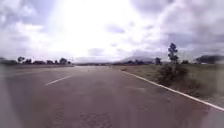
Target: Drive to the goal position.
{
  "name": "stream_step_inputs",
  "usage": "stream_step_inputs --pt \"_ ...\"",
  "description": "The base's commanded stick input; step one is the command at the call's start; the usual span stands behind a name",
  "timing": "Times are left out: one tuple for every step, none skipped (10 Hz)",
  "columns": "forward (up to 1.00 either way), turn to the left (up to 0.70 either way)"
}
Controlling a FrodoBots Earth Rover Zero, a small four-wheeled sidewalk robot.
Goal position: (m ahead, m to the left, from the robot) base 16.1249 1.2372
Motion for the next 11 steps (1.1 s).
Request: stream_step_inputs --pt "1.0 0.0" --pt "1.0 0.0" --pt "1.0 0.0" --pt "1.0 0.0" --pt "1.0 0.0" --pt "1.0 0.0" --pt "1.0 0.0" --pt "1.0 0.0" --pt "1.0 0.0" --pt "1.0 0.0" --pt "1.0 0.0"
